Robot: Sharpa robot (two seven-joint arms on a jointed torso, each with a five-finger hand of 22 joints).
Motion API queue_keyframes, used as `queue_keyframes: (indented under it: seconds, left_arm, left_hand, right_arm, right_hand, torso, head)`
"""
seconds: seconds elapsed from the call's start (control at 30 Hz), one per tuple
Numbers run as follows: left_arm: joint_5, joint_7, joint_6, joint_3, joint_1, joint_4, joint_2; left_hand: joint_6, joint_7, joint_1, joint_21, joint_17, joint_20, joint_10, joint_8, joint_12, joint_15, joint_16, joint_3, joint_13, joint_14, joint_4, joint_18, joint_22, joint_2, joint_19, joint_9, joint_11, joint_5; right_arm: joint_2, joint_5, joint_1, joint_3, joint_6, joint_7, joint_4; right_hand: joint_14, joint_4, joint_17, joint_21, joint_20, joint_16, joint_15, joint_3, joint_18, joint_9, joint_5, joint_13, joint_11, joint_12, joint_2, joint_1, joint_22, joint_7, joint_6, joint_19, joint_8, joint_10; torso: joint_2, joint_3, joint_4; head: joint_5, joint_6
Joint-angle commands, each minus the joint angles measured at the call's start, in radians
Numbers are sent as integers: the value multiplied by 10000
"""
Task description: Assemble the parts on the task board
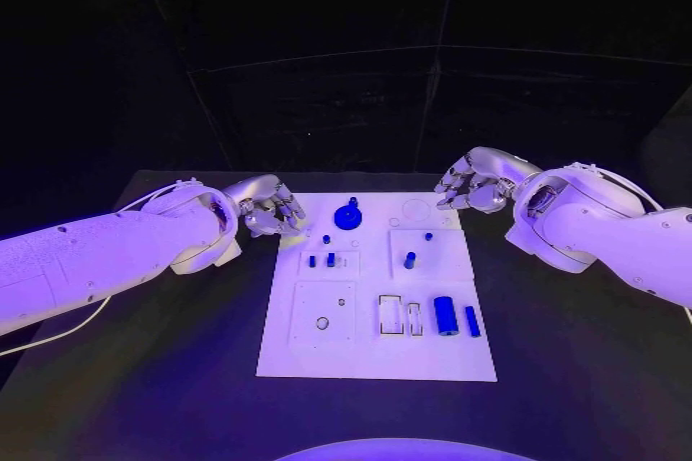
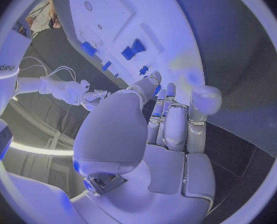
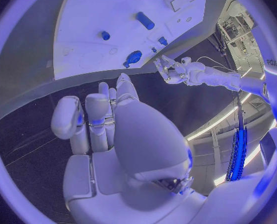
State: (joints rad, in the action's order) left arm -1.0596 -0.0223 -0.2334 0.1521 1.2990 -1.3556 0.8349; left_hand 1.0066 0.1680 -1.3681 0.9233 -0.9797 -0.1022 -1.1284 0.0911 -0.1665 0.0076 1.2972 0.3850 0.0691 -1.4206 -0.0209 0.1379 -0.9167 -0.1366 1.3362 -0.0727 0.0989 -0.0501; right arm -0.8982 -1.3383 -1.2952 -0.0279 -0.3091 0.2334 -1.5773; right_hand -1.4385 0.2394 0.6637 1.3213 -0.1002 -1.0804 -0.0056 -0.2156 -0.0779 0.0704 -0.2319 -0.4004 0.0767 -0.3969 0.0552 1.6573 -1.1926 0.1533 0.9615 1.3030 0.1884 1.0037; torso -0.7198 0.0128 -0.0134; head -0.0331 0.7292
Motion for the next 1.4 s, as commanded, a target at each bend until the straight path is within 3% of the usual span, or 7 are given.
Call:
queue_keyframes:
  seconds: [0.03,0.17,0.27,0.4,0.57,0.77,1.4]
  left_arm:
    - [4425,-2144,-925,-6,22,-196,178]
    - [7789,-3540,-595,4,23,-529,327]
    - [9045,-4167,-396,8,21,-799,375]
    - [9781,-4601,-214,12,17,-1110,413]
    - [10227,-4867,-112,14,14,-1373,440]
    - [10674,-5017,-85,15,12,-1501,459]
    - [10794,-5004,-43,17,11,-1577,448]
  left_hand:
    - [198,69,-65,-1356,1336,-76,128,116,-16,56,-775,86,20,578,-28,305,1222,145,-658,-13,51,-16]
    - [314,47,-84,-2189,2219,-100,-40,199,-207,50,-1328,160,73,1039,-36,454,1922,303,-1110,-7,7,-19]
    - [367,18,-75,-2281,2434,-92,-128,238,-302,34,-1458,173,98,1163,-40,459,1975,361,-1170,-5,-28,-22]
    - [425,-13,-61,-2364,2610,-78,-194,286,-394,13,-1560,172,122,1269,-49,462,2024,408,-1215,-6,-61,-24]
    - [453,-20,-58,-2399,2686,-71,-214,309,-434,6,-1601,168,132,1312,-60,462,2046,423,-1230,-7,-73,-24]
    - [473,-29,-45,-2433,2727,-65,-232,330,-475,0,-1622,152,143,1341,-69,461,2067,427,-1243,-6,-82,-23]
    - [537,-49,-23,-2487,2791,-55,-260,386,-549,-13,-1647,118,163,1379,-86,460,2101,436,-1257,-17,-102,-25]
  right_arm:
    - [-19,-908,59,-12,809,-744,78]
    - [21,-1697,179,-25,958,-859,222]
    - [103,-2177,262,-33,992,-870,319]
    - [256,-2683,352,-53,1056,-845,422]
    - [418,-3068,441,-164,1333,-783,475]
    - [601,-3275,530,-263,1668,-717,530]
    - [930,-3403,657,-288,2161,-487,794]
  right_hand:
    - [-25,-107,8,-31,-33,-18,52,45,-114,-13,75,444,46,328,32,243,54,-31,140,-36,-84,39]
    - [47,-153,-105,-175,-45,68,85,87,-157,-29,85,1048,81,720,36,412,226,-20,235,-209,-214,195]
    - [81,-151,-151,-222,-63,105,110,95,-168,-34,67,1401,113,945,7,451,273,17,244,-267,-322,251]
    - [126,-117,-252,-320,-98,177,170,84,-196,-44,11,1792,191,1234,-38,439,392,75,178,-375,-479,158]
    - [140,-126,-278,-383,-136,203,222,104,-215,-43,-26,2142,242,1465,-72,470,460,118,116,-432,-630,99]
    - [120,-147,-231,-392,-146,177,226,166,-220,-37,-15,2376,236,1606,-47,521,462,68,130,-432,-705,85]
    - [28,-272,-16,-278,-85,54,160,690,-188,-20,310,3048,172,1903,188,890,287,9,434,-283,-858,525]
  torso:
    - [2,-1,20]
    - [-4,1,-4]
    - [-2,-12,4]
    - [-2,-12,21]
    - [-12,-5,-3]
    - [-18,2,8]
    - [-12,7,9]
  head:
    - [190,-60]
    - [361,-148]
    - [388,-184]
    - [396,-200]
    - [458,-223]
    - [421,-233]
    - [381,-153]
